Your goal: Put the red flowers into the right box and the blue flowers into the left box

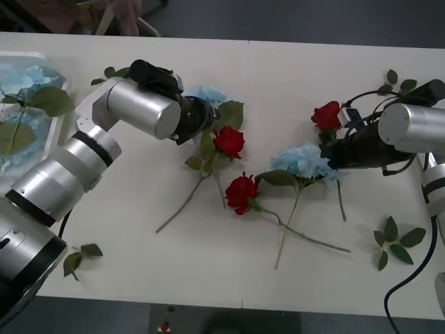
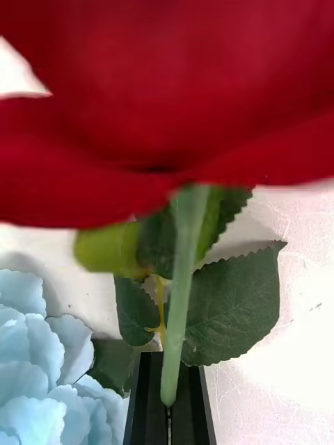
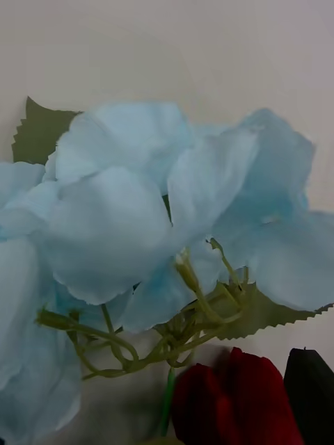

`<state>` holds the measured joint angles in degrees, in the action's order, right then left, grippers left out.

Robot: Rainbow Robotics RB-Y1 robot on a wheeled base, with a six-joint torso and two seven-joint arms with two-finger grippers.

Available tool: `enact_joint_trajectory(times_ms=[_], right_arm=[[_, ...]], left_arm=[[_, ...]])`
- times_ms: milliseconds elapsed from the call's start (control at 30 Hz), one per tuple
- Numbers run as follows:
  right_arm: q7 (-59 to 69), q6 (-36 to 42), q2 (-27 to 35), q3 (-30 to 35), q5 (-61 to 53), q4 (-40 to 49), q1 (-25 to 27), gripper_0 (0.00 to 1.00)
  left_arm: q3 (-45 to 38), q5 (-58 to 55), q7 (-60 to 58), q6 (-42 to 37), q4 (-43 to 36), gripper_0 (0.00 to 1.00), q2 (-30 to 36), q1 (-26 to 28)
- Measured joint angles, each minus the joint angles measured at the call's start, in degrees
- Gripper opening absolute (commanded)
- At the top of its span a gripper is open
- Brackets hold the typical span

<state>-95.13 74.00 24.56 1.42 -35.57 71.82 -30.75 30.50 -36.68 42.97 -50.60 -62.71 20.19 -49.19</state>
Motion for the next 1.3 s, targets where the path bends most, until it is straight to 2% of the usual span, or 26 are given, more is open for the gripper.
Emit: enact_joint_trajectory(times_ms=[200,467,633,800,900,967,1033,1167,1300], right_arm=[[-0.03,0.77,0.00,3.38,0.00,1.36,0.00,0.00],[-0.59,13.08,0.35,16.09,-0.01,11.85,0.00,0.00],[-0.83,20.83,3.43,22.80,0.04,17.04,0.00,0.00],[-4.48,26.05,8.55,26.98,1.09,18.16,0.01,0.00],[-5.32,26.17,11.83,27.99,1.25,18.16,0.39,0.00],[-5.83,26.05,13.94,28.25,1.34,18.16,1.23,0.00],[-6.06,24.90,15.78,28.55,2.09,18.16,2.58,0.00],[-8.34,19.84,18.00,30.29,2.89,17.80,5.99,0.00],[-19.74,12.61,18.66,33.62,2.97,12.01,8.57,0.00]], left_arm=[[-0.37,1.37,0.39,0.00,0.44,1.00,0.00,-0.52],[-0.99,3.48,11.67,0.00,0.47,1.00,0.01,-0.52],[1.54,7.72,16.62,0.01,0.48,1.00,0.36,-0.52],[5.43,9.08,16.71,1.10,0.48,1.00,0.62,-0.52],[5.81,9.08,16.74,1.21,0.48,1.00,0.59,-0.52],[5.77,9.08,16.75,1.21,0.48,0.95,0.58,-0.52],[5.77,9.15,16.76,1.21,0.48,0.95,0.58,-0.52],[5.77,11.65,16.77,1.21,0.48,0.90,0.40,-0.52],[5.89,13.09,17.15,1.99,2.15,0.90,0.26,-0.52]])
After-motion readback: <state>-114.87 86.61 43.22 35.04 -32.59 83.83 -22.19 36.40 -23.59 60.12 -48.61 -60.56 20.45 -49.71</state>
